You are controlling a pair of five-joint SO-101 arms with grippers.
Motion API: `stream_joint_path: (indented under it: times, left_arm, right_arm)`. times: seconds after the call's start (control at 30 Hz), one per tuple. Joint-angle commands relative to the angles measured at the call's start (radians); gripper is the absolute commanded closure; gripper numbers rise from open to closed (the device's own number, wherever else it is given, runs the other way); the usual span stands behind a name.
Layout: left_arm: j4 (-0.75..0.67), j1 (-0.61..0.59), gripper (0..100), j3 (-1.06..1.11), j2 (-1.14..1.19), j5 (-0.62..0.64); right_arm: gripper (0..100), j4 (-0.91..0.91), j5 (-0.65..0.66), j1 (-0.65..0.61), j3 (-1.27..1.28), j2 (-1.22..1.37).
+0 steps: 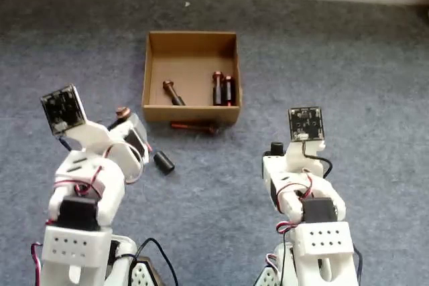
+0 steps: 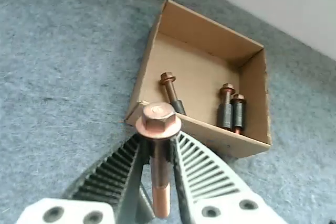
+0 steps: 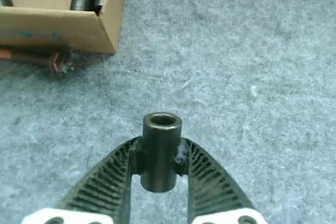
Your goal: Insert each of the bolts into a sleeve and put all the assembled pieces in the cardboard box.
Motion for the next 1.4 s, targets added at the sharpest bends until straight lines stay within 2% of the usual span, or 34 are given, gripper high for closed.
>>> stream_joint_path:
  times: [0.0,0.13,0.43,0.6,0.83,1.03,1.23,1.37]
  left_arm:
    - [-0.031,0.073,99,0.033,-0.137,-0.02]
    - [-0.031,0.119,99,0.071,-0.277,-0.02]
    - [-0.031,0.186,99,0.114,-0.515,-0.021]
    - [-0.032,0.199,99,0.114,-0.513,-0.021]
    - [-0.098,0.234,99,0.116,-0.512,-0.021]
    - [-0.183,0.234,99,0.116,-0.51,-0.021]
    - [-0.203,0.236,99,0.116,-0.51,-0.021]
    - [-0.203,0.255,99,0.116,-0.51,-0.029]
  right_arm:
    - [99.4,0.005,-0.006,-0.021,-0.016,-0.128]
    - [99.4,0.079,-0.008,-0.024,-0.013,-0.303]
    - [99.4,0.133,-0.008,-0.163,0.091,-0.63]
    - [99.4,0.128,-0.086,-0.255,0.108,-0.615]
    - [99.4,-0.035,-0.083,-0.286,0.205,-0.616]
    - [99.4,-0.259,-0.078,-0.354,0.335,-0.616]
    - [99.4,-0.493,-0.077,-0.437,0.452,-0.616]
    - [99.4,-0.519,-0.071,-0.501,0.483,-0.616]
